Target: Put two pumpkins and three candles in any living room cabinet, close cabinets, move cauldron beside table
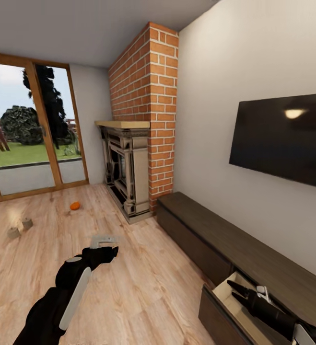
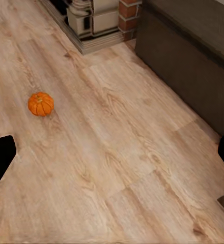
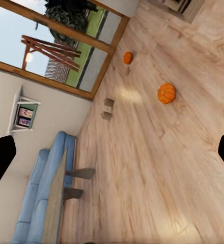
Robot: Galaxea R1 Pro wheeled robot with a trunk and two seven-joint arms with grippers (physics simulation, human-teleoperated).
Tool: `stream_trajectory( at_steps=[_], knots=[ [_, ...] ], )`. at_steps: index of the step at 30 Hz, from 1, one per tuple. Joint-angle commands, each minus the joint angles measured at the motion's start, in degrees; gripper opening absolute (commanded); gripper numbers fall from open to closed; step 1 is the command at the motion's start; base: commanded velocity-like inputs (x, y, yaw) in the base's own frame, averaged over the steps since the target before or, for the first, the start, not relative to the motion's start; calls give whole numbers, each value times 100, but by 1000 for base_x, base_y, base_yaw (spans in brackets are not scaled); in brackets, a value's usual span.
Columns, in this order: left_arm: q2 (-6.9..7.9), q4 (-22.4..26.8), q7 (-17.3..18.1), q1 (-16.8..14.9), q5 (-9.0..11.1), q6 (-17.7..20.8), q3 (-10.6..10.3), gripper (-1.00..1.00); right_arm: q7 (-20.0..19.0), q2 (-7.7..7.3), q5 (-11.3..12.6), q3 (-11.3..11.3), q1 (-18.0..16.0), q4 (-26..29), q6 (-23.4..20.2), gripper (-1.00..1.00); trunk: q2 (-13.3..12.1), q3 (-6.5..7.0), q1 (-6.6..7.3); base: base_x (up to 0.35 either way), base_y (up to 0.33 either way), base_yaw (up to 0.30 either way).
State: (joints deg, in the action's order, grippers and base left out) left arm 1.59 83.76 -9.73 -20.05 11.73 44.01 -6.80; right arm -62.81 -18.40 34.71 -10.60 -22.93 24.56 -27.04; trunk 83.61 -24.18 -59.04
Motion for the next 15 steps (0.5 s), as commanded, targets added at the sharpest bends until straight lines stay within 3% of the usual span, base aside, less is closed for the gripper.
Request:
stream_trajectory(
  at_steps=[1, 5, 10, 12, 15],
  knots=[
    [10, -30, -78, -10, 70, 16, 64, 100, 9, 9, 27, -4, -1, 12, -47, 100, -38, 17, 23, 0, 0, 262],
    [51, -370, -148, -185, 68, 12, 296, 100, 58, 90, 27, 19, -1, 91, -47, 100, -78, 53, 45, 0, 0, 262],
    [79, -796, -184, -408, 75, 17, 403, 100, 74, 126, 27, 35, -1, 121, -47, 100, -78, 75, 45, 0, 0, 262],
    [105, -830, -215, -463, 73, 23, 541, 100, 75, 130, 27, 43, -1, 124, -47, 100, -78, 84, 45, 0, 0, 262],
    [137, -916, -254, -584, 79, 37, 927, 100, 81, 171, 27, 125, -1, 156, -47, 100, -78, 95, 45, 0, 0, 243]
  ],
)
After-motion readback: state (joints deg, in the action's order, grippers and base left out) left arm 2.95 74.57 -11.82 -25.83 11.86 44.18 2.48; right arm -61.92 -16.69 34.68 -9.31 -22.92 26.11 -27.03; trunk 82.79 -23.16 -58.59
